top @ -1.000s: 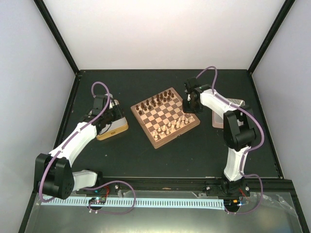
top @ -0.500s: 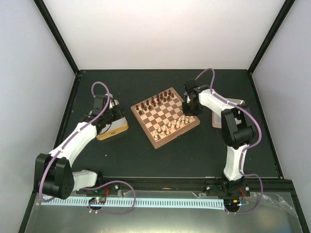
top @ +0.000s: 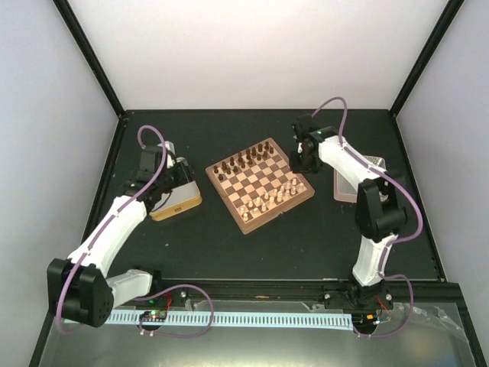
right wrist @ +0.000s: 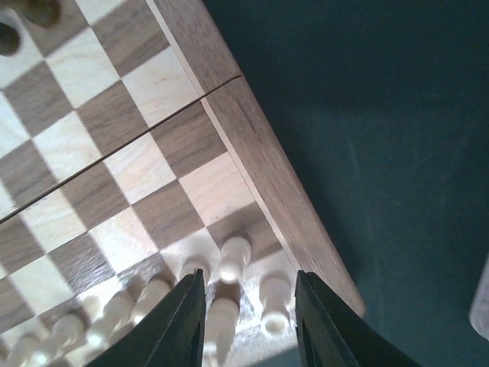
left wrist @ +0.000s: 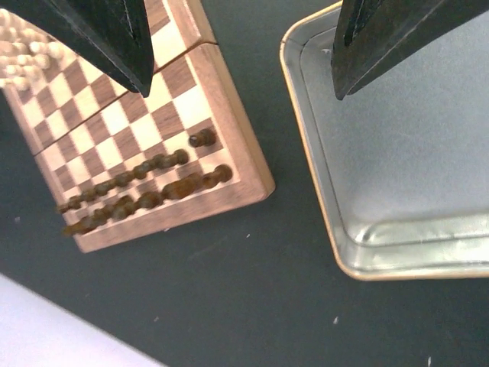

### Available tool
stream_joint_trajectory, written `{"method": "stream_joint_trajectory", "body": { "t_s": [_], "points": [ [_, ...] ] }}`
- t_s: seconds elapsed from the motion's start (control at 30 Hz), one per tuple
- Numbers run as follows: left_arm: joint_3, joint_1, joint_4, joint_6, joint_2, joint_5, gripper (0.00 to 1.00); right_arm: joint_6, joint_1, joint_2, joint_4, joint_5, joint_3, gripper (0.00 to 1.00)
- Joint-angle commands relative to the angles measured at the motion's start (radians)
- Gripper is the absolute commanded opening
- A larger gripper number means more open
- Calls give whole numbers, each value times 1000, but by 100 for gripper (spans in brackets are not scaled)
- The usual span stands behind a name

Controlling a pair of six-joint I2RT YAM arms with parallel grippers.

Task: Set up the chess pieces on the board
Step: Place the chess piece on the chessboard, then reset both arms

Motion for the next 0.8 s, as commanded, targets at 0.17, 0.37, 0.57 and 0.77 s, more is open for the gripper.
{"method": "stream_joint_trajectory", "body": {
  "t_s": [0.17, 0.37, 0.57, 0.77],
  "points": [
    [49, 6, -107, 63, -223, 49, 72, 105, 1, -392, -6, 104, -192, 43],
    [-15, 5, -149, 159, -464, 95, 98, 128, 0, -739, 57, 167, -426, 43],
    [-41, 4, -229, 209, -695, 96, 99, 86, 0, -1176, 67, 239, -545, 68],
    [20, 4, -347, 218, -832, 116, 99, 87, 0, -1444, -81, 266, -511, 98]
  ]
}}
